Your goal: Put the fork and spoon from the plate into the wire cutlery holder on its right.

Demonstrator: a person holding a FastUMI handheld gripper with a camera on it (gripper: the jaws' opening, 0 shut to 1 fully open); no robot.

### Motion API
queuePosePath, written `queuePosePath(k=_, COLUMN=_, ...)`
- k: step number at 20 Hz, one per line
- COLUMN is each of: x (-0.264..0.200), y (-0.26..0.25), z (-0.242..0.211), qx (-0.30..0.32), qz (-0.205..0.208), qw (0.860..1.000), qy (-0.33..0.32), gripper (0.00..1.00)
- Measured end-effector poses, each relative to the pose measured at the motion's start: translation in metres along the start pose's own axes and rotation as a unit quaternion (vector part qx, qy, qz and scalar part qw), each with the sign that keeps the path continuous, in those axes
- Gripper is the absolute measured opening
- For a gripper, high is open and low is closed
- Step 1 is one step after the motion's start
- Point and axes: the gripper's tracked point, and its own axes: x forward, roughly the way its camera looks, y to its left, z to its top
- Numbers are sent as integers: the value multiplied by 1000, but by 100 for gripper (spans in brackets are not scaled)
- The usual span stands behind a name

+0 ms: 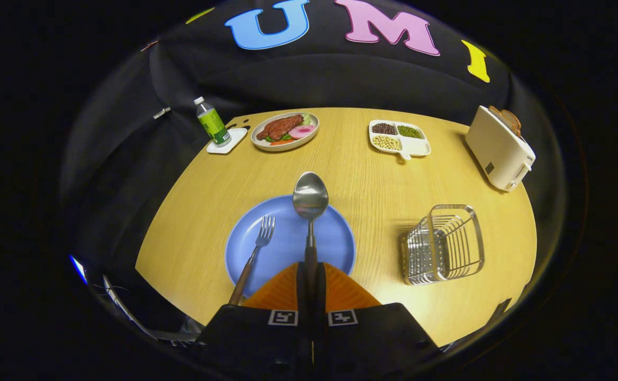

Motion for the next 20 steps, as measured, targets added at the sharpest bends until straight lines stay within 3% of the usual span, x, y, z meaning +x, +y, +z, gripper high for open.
queuePosePath(k=5, x=-56, y=-64, z=6, qx=-23, qz=-2, qw=999, qy=35, gripper=6)
queuePosePath(k=10, x=-97, y=-143, z=0, qx=-45, qz=-29, qw=992, qy=114, gripper=6)
queuePosePath(k=20, x=-82, y=-175, z=-19, qx=-64, qz=-2, qw=955, qy=290, gripper=6)
